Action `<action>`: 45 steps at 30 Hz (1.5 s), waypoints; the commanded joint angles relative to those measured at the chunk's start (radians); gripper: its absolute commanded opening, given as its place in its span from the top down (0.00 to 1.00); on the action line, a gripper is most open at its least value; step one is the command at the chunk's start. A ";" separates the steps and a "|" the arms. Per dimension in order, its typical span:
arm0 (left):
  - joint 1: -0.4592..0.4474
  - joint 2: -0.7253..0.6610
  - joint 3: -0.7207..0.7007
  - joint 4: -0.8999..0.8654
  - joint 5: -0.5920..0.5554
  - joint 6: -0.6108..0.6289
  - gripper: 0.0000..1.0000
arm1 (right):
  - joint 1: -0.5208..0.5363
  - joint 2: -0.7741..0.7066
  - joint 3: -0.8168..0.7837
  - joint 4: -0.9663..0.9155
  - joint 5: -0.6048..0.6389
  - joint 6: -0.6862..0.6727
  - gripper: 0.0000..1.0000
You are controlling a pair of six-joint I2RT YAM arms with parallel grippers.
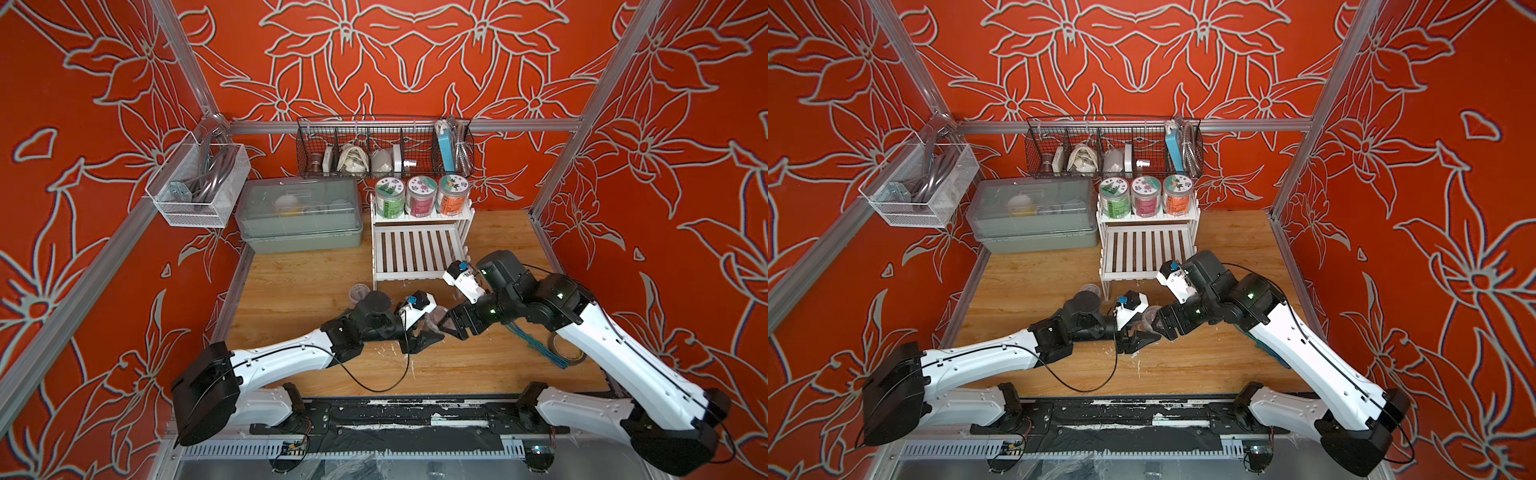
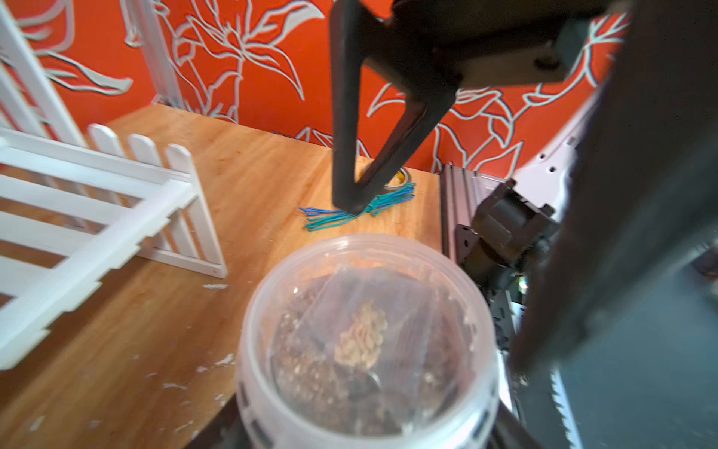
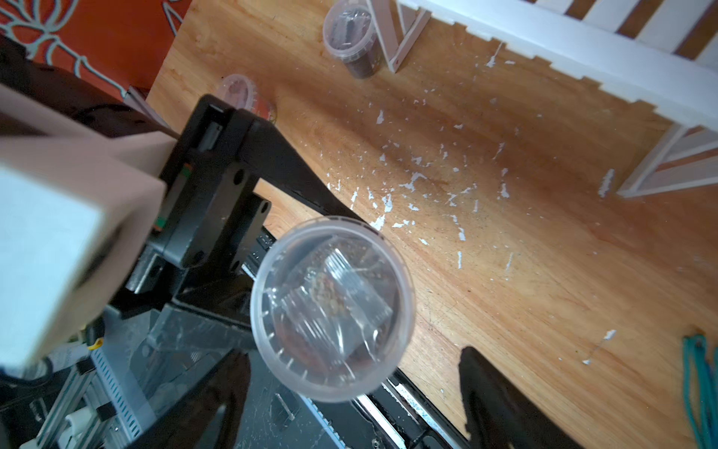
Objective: Place the seed container on the shelf
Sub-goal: Pick up the seed jar at the center of the board, then place the seed jar on the shelf.
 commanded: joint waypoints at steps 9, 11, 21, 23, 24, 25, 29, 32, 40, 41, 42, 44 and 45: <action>-0.005 -0.042 -0.080 0.230 -0.534 0.001 0.41 | 0.006 -0.084 0.068 -0.053 0.216 0.017 0.12; -0.005 -0.021 -0.093 0.302 -0.625 0.016 0.39 | 0.006 -0.083 0.046 -0.045 0.205 0.020 0.12; 0.041 0.162 -0.045 0.535 -0.890 0.028 0.41 | 0.005 -0.080 0.009 -0.036 0.197 0.000 0.12; 0.048 0.212 -0.030 0.585 -0.912 0.030 0.41 | 0.005 -0.080 0.002 -0.035 0.204 -0.009 0.11; 0.053 0.232 -0.022 0.601 -0.914 0.025 0.41 | 0.006 -0.081 -0.002 -0.038 0.212 -0.014 0.11; 0.059 0.253 -0.010 0.608 -0.914 0.018 0.41 | 0.006 -0.083 -0.007 -0.040 0.229 -0.016 0.11; 0.080 0.321 0.019 0.636 -0.924 0.000 0.40 | 0.003 -0.102 -0.043 -0.023 0.279 -0.026 0.09; 0.091 0.352 0.040 0.646 -0.935 -0.003 0.39 | -0.006 -0.109 -0.064 -0.021 0.298 -0.030 0.08; 0.120 0.426 0.113 0.610 -0.983 -0.024 0.36 | -0.059 -0.108 -0.098 -0.009 0.283 -0.042 0.07; 0.126 0.435 0.123 0.601 -0.990 -0.031 0.36 | -0.067 -0.109 -0.101 -0.009 0.279 -0.043 0.08; 0.130 0.439 0.131 0.589 -0.997 -0.038 0.36 | -0.071 -0.112 -0.103 -0.010 0.275 -0.044 0.07; 0.141 0.447 0.142 0.567 -0.998 -0.058 0.36 | -0.082 -0.115 -0.106 -0.007 0.265 -0.047 0.07; 0.145 0.450 0.144 0.565 -0.999 -0.065 0.36 | -0.085 -0.117 -0.109 -0.008 0.262 -0.047 0.07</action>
